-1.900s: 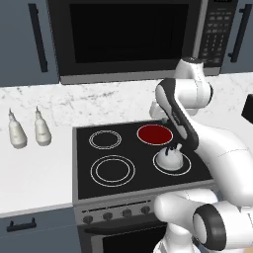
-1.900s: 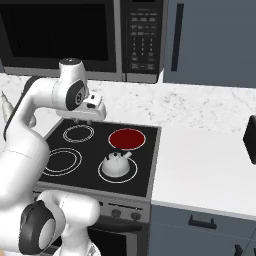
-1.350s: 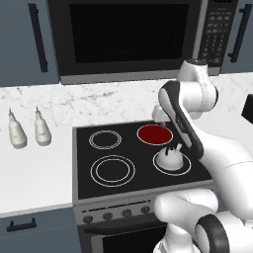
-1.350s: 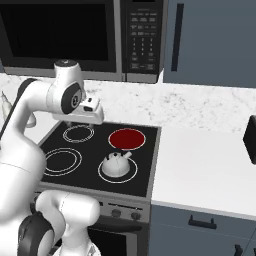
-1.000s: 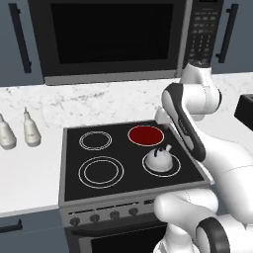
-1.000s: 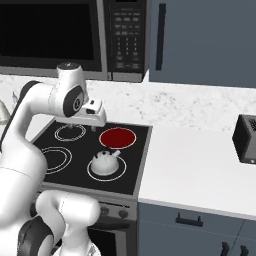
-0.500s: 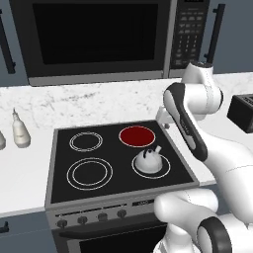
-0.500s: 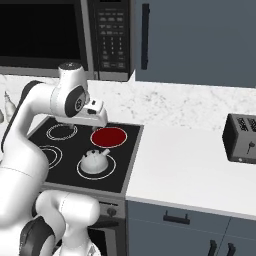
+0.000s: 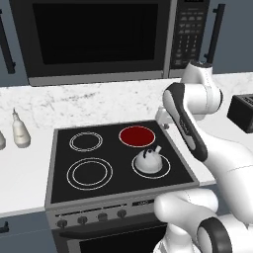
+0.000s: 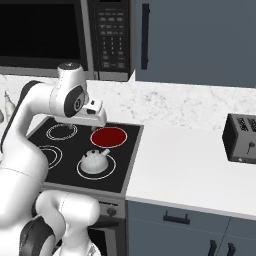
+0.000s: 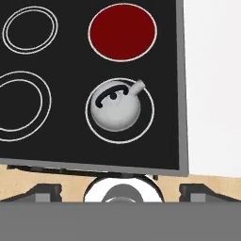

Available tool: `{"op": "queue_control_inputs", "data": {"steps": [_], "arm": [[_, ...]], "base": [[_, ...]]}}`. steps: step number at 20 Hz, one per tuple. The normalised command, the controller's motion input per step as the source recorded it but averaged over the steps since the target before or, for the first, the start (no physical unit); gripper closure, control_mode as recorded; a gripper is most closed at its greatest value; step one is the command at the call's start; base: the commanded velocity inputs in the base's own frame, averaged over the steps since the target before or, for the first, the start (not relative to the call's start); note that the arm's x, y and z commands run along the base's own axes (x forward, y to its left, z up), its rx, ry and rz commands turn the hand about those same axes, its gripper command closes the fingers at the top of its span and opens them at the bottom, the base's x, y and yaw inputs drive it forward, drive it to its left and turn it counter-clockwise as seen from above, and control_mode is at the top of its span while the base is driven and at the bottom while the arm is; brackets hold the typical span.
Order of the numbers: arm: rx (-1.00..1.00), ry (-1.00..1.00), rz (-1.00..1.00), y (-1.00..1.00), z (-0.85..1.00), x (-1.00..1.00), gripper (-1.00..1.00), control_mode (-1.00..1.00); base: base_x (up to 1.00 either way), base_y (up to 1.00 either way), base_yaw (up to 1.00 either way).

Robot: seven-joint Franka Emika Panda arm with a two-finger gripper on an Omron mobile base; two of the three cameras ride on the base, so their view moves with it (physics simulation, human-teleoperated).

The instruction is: Turn off the rear right burner of the stove.

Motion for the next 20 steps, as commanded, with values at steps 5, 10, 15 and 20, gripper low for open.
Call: {"op": "queue_control_inputs", "data": {"steps": [5,10,15,20], "arm": [[-0.19,0.0,0.1,0.89,-0.22,-0.29,-1.0,-1.0],[-0.47,-0.01,0.17,1.0,-0.65,-0.58,-1.0,-1.0],[-0.46,0.0,0.25,1.0,-0.77,-0.56,-1.0,-1.0],[-0.5,0.0,0.3,1.0,-0.95,-0.52,-1.0,-1.0]], "base": [[0.0,0.0,0.0],[0.0,0.0,0.0],[0.0,0.0,0.0],[0.0,0.0,0.0]]}}
